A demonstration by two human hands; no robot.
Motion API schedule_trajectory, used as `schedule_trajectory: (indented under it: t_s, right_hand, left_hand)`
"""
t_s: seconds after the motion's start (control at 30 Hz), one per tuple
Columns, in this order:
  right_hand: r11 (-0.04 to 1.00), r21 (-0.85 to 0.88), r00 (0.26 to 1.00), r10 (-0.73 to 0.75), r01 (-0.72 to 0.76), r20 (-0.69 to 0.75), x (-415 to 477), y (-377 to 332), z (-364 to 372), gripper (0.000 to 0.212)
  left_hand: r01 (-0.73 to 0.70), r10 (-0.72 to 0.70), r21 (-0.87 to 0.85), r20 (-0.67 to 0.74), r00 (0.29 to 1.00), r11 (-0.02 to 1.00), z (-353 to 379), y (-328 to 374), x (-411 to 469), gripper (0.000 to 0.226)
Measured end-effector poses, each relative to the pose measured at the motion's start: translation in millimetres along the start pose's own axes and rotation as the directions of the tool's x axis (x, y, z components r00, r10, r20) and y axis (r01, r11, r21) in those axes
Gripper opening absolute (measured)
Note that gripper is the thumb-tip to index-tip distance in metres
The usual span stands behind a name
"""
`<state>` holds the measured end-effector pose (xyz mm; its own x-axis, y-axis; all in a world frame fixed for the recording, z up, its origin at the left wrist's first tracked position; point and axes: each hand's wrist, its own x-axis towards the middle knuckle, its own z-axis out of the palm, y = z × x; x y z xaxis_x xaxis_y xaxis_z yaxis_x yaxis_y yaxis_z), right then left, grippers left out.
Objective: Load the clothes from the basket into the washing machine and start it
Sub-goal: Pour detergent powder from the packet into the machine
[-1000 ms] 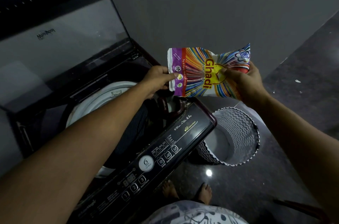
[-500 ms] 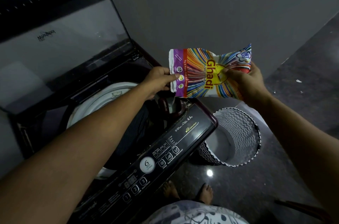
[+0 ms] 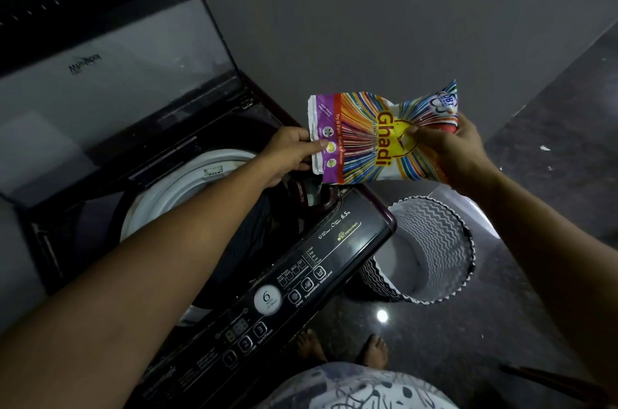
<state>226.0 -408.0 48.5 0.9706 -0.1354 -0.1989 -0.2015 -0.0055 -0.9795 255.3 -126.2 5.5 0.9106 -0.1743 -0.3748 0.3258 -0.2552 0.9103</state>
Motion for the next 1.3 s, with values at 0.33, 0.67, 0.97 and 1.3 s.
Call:
schedule_trajectory:
  t_s: [0.33, 0.67, 0.97, 1.3]
  right_hand:
    - [0.999, 0.015, 0.999, 0.035, -0.035, 0.002, -5.5, -7.3, 2.1, 0.033]
    - [1.0, -0.008, 1.0, 0.028, -0.028, -0.005, -7.2, -8.8, 2.8, 0.041]
    - [1.0, -0.007, 1.0, 0.014, -0.014, 0.01, -7.8, -9.2, 3.8, 0.03]
    - [1.0, -0.003, 1.0, 0.012, -0.012, -0.001, -8.3, -11.0, 6.0, 0.029]
  left_hand:
    - [0.003, -0.003, -0.004, -0.004, 1.0, 1.0, 1.3, 0.6, -4.4, 0.023]
    - [0.0, 0.0, -0.004, -0.009, 1.0, 1.0, 0.0, 0.9, -7.1, 0.024]
    - [-0.007, 0.007, 0.009, -0.012, 1.0, 1.0, 0.9, 2.4, -7.1, 0.024]
    - [0.001, -0.001, 0.009, -0.006, 1.0, 1.0, -0.2, 2.4, -5.6, 0.025]
